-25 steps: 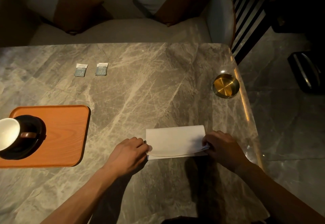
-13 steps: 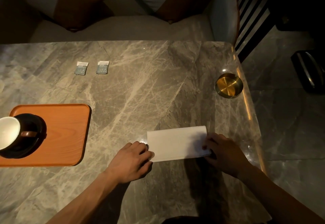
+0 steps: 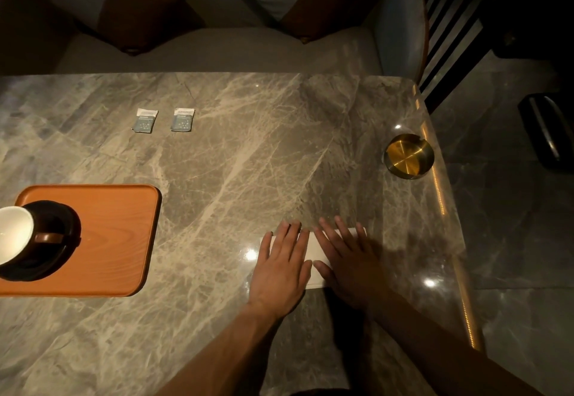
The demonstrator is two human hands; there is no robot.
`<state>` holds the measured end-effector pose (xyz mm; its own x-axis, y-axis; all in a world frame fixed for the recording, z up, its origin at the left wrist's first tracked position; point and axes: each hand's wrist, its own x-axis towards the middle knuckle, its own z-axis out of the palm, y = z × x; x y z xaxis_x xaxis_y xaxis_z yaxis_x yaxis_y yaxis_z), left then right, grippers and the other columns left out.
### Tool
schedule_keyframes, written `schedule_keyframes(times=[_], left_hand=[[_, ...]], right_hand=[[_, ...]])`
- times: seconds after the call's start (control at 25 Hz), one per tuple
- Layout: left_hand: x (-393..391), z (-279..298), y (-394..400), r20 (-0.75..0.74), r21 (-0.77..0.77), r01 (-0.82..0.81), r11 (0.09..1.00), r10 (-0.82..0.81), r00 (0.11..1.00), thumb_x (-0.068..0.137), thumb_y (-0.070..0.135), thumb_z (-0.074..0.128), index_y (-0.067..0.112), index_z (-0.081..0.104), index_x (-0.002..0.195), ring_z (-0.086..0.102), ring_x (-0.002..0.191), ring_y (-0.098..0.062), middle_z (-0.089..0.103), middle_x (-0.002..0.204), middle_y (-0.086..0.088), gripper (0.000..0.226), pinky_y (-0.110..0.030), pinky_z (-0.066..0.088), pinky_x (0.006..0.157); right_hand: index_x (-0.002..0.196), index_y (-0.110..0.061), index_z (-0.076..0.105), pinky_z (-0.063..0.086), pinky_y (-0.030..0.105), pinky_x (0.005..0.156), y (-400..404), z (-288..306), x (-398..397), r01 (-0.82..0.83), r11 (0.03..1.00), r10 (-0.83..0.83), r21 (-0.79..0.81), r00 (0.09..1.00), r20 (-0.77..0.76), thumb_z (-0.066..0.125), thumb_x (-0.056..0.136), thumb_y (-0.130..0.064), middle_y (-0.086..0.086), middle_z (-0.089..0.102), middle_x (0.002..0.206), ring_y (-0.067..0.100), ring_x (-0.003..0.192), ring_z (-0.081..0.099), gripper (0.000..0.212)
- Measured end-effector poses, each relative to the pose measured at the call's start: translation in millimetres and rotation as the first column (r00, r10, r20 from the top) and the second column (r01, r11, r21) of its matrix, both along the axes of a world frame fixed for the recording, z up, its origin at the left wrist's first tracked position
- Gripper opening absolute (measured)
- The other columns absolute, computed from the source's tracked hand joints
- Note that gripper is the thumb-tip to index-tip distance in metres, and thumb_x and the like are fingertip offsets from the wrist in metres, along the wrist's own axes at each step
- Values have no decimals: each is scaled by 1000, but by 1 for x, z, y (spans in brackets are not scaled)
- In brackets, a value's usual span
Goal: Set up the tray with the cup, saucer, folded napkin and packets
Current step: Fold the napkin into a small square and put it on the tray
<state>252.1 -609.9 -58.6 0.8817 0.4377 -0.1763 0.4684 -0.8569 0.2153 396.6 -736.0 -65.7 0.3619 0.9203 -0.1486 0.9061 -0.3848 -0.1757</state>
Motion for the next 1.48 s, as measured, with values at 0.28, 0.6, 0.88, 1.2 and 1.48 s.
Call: schedule_keyframes(times=[0.28,0.6,0.88,1.2,1.48], left_hand=[[-4,-16,-1,-84,1,17,1000,-16,996,104,51,19,16,11,158,-4,153,-23,1,167,-7,65,-53,7,121],[-24,-1,28,-78,-7,-30,1000,30,996,99,64,25,15,18,157,17,151,-25,19,165,-4,76,-49,13,120],[-1,31,66,-311,-28,-197,980,178,934,69,69,67,37,43,131,44,116,-20,52,125,5,74,-42,28,98],[-2,40,72,-392,-502,-555,663,397,830,72,40,83,20,61,105,64,92,-16,67,101,2,46,-29,51,73],[-24,55,52,-330,-691,-612,384,585,741,89,12,68,9,60,97,70,89,-19,73,97,-4,12,-32,56,77]], right_hand=[[156,-26,12,7,57,119,-6,-19,5,52,998,-52,-18,998,-18,28,98,-61,1,14,165,28,151,11,70],[154,-24,22,22,59,115,-22,-9,33,88,994,-91,-70,995,-41,28,95,-65,4,25,162,31,149,20,72],[155,-26,6,9,59,119,-51,-3,58,20,990,-34,-140,994,-100,32,81,-86,4,11,165,30,151,8,99],[152,-18,22,11,64,113,-51,0,54,46,984,-65,-170,992,-107,31,77,-87,11,29,160,38,147,21,102],[154,-19,21,6,64,116,-51,-5,48,66,981,-90,-182,988,-127,33,79,-87,9,25,161,35,148,18,102]])
